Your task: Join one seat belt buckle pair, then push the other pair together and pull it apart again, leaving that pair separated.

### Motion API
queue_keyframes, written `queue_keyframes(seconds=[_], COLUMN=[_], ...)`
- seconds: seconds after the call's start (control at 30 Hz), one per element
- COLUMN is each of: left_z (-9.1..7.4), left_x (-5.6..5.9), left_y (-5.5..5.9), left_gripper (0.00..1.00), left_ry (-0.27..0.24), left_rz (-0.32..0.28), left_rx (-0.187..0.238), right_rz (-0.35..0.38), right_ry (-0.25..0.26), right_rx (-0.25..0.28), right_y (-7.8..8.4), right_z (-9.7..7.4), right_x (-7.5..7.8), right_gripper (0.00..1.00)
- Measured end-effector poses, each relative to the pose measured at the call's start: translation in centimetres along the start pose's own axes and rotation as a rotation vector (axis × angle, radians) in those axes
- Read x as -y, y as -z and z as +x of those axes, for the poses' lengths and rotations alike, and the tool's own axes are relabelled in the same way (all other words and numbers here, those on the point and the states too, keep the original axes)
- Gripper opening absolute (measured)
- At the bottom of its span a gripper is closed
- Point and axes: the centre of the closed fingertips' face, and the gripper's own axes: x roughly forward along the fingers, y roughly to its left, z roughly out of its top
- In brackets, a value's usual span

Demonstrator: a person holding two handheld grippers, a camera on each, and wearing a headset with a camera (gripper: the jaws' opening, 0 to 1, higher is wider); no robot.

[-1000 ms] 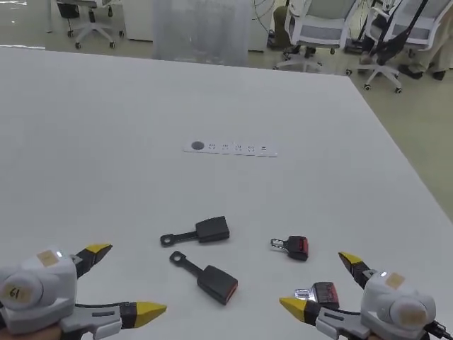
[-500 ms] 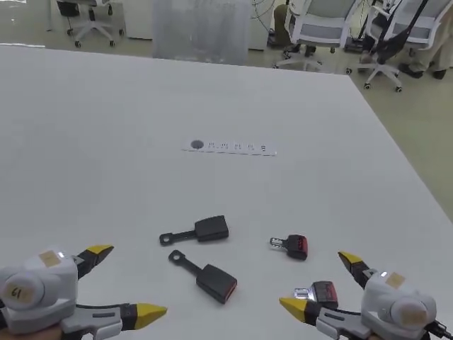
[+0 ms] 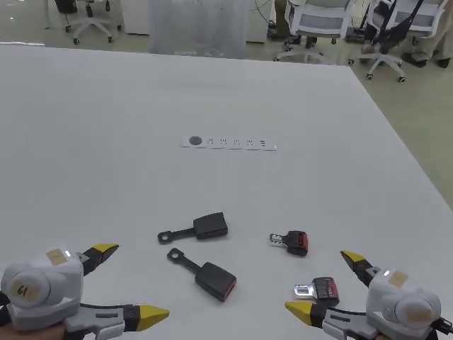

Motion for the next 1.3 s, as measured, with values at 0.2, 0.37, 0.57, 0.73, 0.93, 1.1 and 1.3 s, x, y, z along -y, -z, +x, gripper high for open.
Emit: queue_keyframes(seconds=[0.2,0.37,0.57,0.73,0.93,1.1,1.3], left_z=[0.9,1.5,2.1,2.8,3.9,5.0,6.7], left_x=[0.1,0.2,0.4,0.7,1.3,1.6,1.9], left_y=[0.0,0.2,0.5,0.8,1.0,1.1,0.9], left_gripper=[1.00,1.00,1.00,1.00,0.97,0.96,0.90], left_ry=[0.025,0.049,0.085,0.124,0.177,0.217,0.273], left_rz=[0.021,0.050,0.094,0.145,0.222,0.277,0.340], left_rx=[-0.027,-0.056,-0.091,-0.125,-0.169,-0.203,-0.234], right_rz=[-0.005,-0.015,-0.024,-0.058,-0.083,-0.110,-0.158], right_ry=[-0.021,-0.031,-0.052,-0.103,-0.152,-0.204,-0.270], right_rx=[-0.019,-0.031,-0.055,-0.091,-0.125,-0.155,-0.210], right_y=[0.5,1.1,1.9,2.8,3.7,4.2,5.0], right_z=[0.1,0.1,0.1,0.2,0.3,0.5,0.8], right_x=[0.6,0.9,1.0,0.7,1.1,1.3,1.7], right_gripper=[0.98,0.98,0.98,0.97,0.95,0.93,0.90])
